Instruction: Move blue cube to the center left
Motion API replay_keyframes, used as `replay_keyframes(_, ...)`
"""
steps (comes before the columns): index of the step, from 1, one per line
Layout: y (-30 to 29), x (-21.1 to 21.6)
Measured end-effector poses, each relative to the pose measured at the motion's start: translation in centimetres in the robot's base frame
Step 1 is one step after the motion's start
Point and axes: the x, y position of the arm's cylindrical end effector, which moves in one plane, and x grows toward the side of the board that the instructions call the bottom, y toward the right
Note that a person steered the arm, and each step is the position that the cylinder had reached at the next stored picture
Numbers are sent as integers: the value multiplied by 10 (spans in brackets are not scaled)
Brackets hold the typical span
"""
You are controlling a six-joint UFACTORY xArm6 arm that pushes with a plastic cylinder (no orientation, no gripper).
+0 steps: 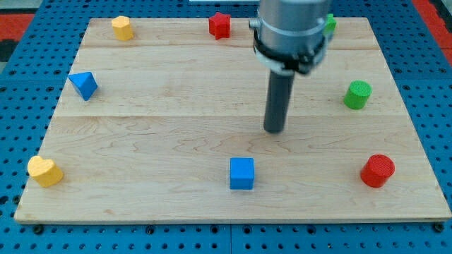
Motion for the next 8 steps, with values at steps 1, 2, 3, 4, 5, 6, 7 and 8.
replay_keyframes(1,32,60)
replay_keyframes(2,-61,66)
replay_keyframes(3,-128,34)
replay_keyframes(4,-156,20)
replay_keyframes(5,-163,21)
replay_keyframes(6,-226,10)
replay_keyframes(7,-252,-31)
replay_keyframes(8,-243,-22)
